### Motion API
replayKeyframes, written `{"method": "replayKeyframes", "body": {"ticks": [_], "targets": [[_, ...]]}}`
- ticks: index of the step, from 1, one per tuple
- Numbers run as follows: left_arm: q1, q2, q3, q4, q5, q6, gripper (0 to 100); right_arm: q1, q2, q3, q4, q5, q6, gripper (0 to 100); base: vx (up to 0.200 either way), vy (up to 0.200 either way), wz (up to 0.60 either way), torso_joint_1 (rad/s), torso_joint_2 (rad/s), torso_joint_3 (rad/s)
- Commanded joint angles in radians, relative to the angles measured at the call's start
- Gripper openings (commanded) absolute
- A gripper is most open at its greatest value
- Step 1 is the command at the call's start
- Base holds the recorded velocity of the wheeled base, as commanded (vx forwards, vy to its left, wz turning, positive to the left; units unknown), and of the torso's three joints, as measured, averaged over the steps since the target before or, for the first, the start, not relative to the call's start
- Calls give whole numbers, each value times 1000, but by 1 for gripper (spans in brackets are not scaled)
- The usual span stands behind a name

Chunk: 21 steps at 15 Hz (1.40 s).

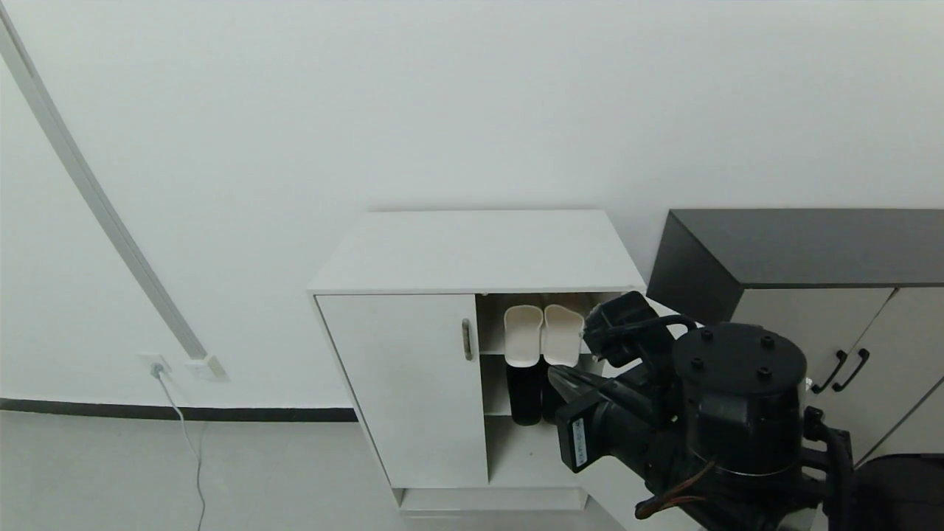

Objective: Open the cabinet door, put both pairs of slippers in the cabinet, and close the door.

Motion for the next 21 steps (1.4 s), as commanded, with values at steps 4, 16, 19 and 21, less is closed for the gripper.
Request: {"method": "replayKeyframes", "body": {"ticks": [4, 16, 19, 21], "targets": [[0, 0, 0, 1, 0, 0, 0, -15, 6, 2, -6, -2, -11, 0, 0, 0, 0, 203, -455, -250], [0, 0, 0, 1, 0, -1, 0, -41, 28, 26, -68, 1, -45, 0, 0, 0, -100, 9, -17, -10], [0, 0, 0, 1, 0, -1, 0, -44, 28, 26, -68, 1, -47, 0, 0, 0, -600, 9, -4, 1], [0, 0, 0, 1, 0, -1, 0, -61, 29, 25, -71, 1, -48, 0, 0, 0, -600, 5, 5, 2]]}}
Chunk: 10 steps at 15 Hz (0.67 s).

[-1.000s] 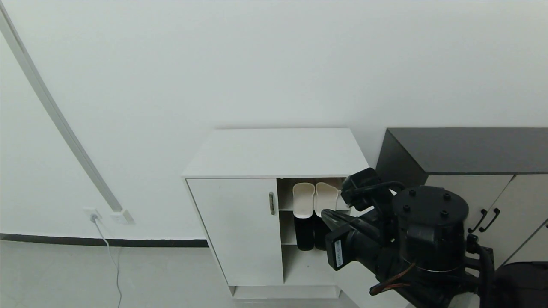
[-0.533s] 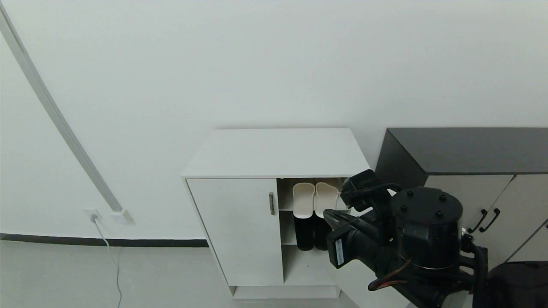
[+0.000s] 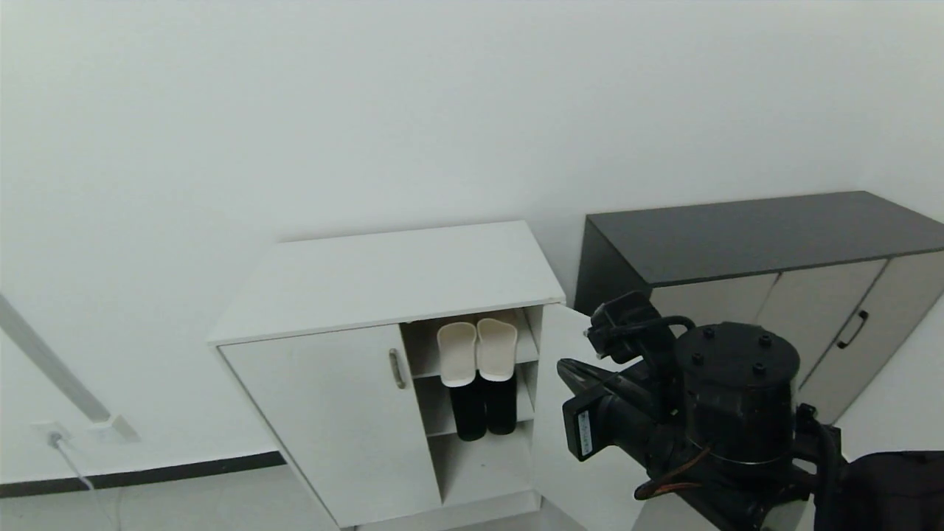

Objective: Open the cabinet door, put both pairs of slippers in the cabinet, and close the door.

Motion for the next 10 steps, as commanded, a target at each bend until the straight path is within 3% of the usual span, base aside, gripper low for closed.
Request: {"method": "replayKeyframes", "body": {"ticks": [1, 10], "targets": [[1, 0, 0, 0, 0, 0, 0, -21, 8, -1, -11, -1, -2, 0, 0, 0, -600, 2, 2, 2], [1, 0, 0, 0, 0, 1, 0, -58, 42, 10, -96, -1, -35, 0, 0, 0, 0, 0, 0, 0]]}}
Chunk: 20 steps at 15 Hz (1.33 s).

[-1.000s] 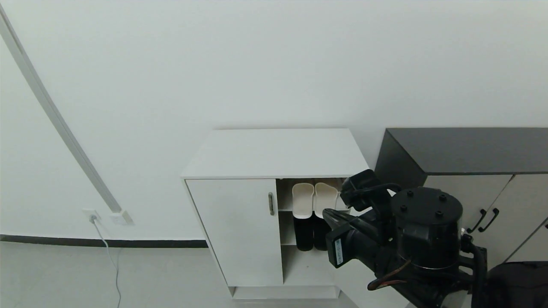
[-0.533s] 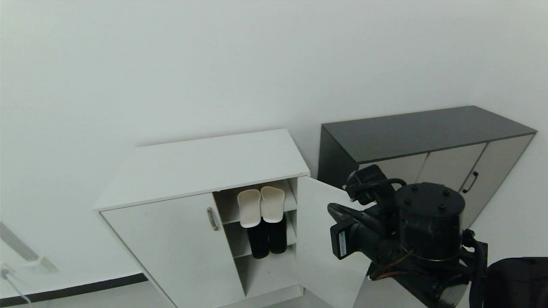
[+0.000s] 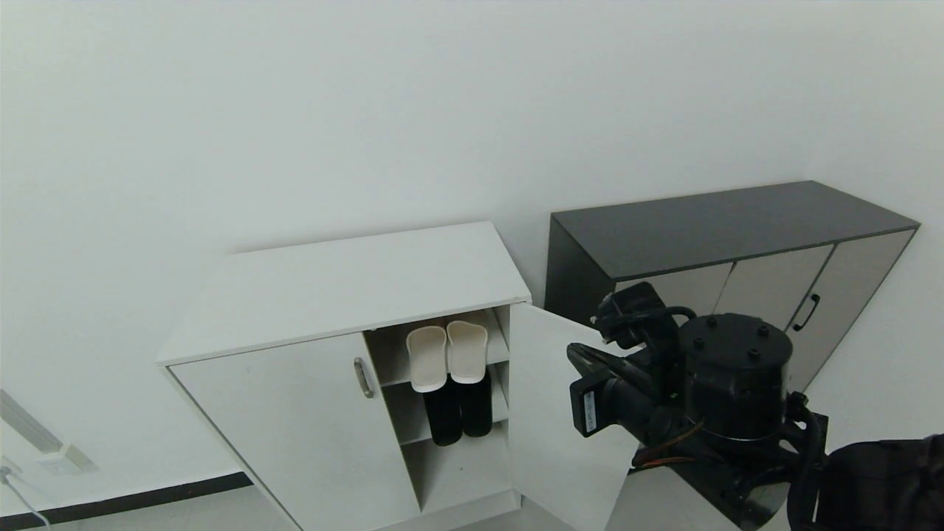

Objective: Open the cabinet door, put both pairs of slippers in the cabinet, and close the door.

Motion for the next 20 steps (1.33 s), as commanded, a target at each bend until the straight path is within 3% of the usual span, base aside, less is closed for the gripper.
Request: {"method": "replayKeyframes", "body": {"ticks": [1, 9, 13, 17, 20], "targets": [[0, 0, 0, 0, 0, 0, 0, -2, 3, 3, 0, -1, 1, 0, 0, 0, 0, 0, 0, 0], [0, 0, 0, 0, 0, -3, 0, -21, 20, 6, -15, 2, 2, 0, -175, 0, 0, 0, 0, 1], [0, 0, 0, 0, 0, -2, 0, -53, 21, 6, -15, 2, -10, 0, 0, 0, 0, 0, 0, 0], [0, 0, 0, 0, 0, 0, 0, -214, 93, -107, 17, 24, -12, 0, 0, 0, 0, 0, 0, 0], [0, 0, 0, 0, 0, -2, 0, -341, 135, -242, 135, 79, -2, 0, 0, 0, 0, 0, 0, 0]]}}
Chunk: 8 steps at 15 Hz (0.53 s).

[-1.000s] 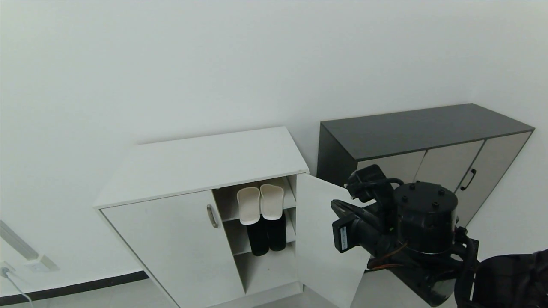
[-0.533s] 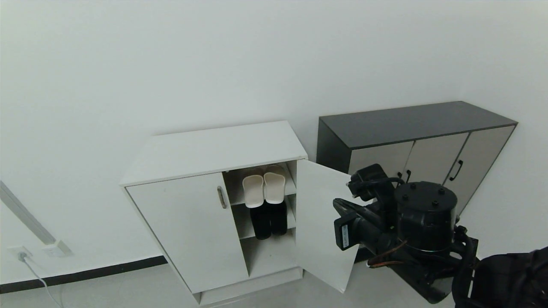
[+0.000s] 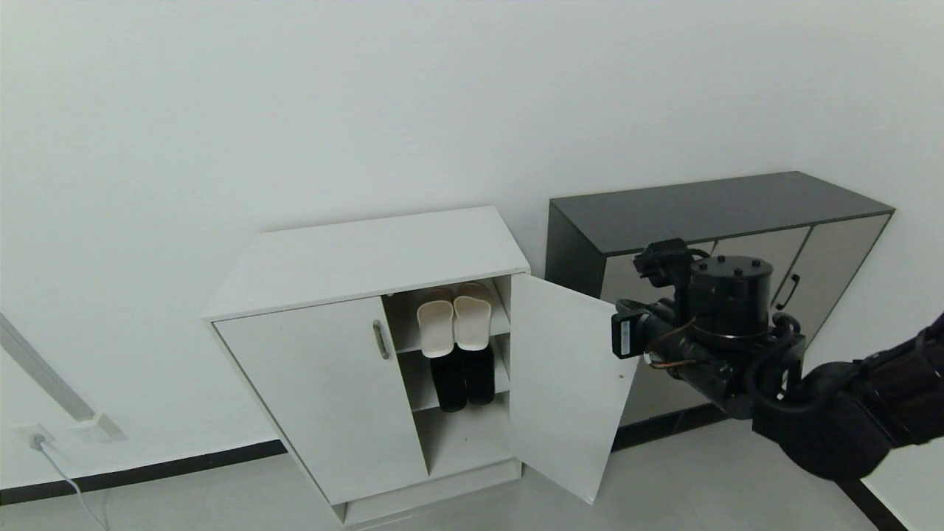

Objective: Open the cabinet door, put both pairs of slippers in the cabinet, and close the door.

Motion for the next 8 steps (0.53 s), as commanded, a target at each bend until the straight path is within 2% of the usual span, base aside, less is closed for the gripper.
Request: {"method": "replayKeyframes", "body": {"ticks": [1, 4, 8], "targets": [[0, 0, 0, 0, 0, -1, 0, -97, 54, -110, 76, 31, 6, 0, 0, 0, 0, 0, 0, 0], [0, 0, 0, 0, 0, -1, 0, -164, 126, -210, 116, 71, 26, 0, 0, 0, 0, 0, 0, 0], [0, 0, 0, 0, 0, -1, 0, -207, 214, -297, 122, 88, 47, 0, 0, 0, 0, 0, 0, 0]]}}
